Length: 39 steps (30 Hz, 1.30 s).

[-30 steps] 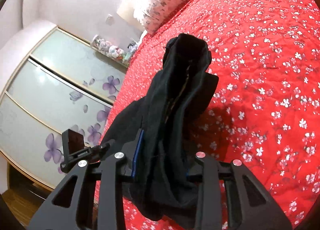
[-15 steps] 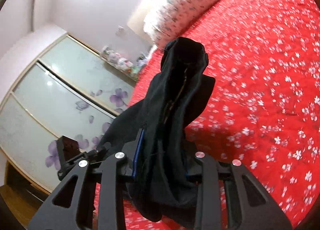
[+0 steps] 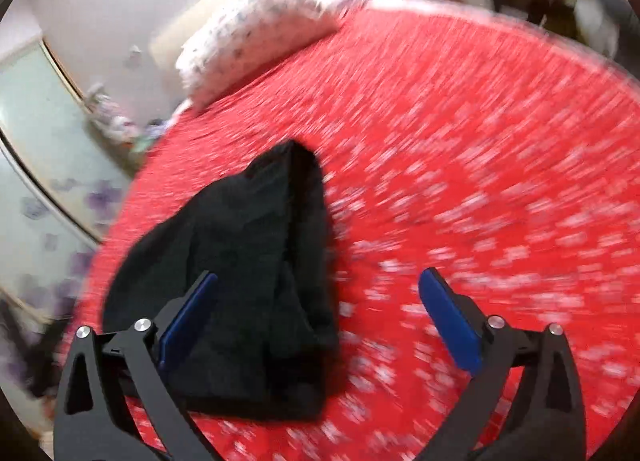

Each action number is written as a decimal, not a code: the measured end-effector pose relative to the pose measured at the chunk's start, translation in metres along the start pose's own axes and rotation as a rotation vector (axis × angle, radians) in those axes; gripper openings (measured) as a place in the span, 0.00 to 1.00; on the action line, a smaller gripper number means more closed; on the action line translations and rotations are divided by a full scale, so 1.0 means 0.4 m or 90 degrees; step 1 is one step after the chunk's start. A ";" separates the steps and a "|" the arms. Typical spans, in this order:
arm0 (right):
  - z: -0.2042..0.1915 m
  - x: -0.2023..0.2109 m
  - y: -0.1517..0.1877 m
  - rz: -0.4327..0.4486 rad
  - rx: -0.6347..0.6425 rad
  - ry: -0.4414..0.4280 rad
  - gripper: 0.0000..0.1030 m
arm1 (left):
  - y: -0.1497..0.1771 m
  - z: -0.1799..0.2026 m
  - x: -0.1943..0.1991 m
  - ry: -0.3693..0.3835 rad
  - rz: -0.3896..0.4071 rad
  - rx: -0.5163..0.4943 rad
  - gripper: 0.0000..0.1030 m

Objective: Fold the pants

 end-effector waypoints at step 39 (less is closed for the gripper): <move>-0.252 0.251 0.467 0.163 0.213 0.079 0.99 | 0.326 0.164 0.270 0.016 -0.032 -0.055 0.98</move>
Point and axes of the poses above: each gripper's, at about its wrist camera, not at the fingertips, and x roughly against the way its jaws point, z to its right, y to its underside, the point moved 4 cm from there along -x, roughly the way its jaws point, and after that the axes turned 5 degrees about -x, right-handed, at the moved point
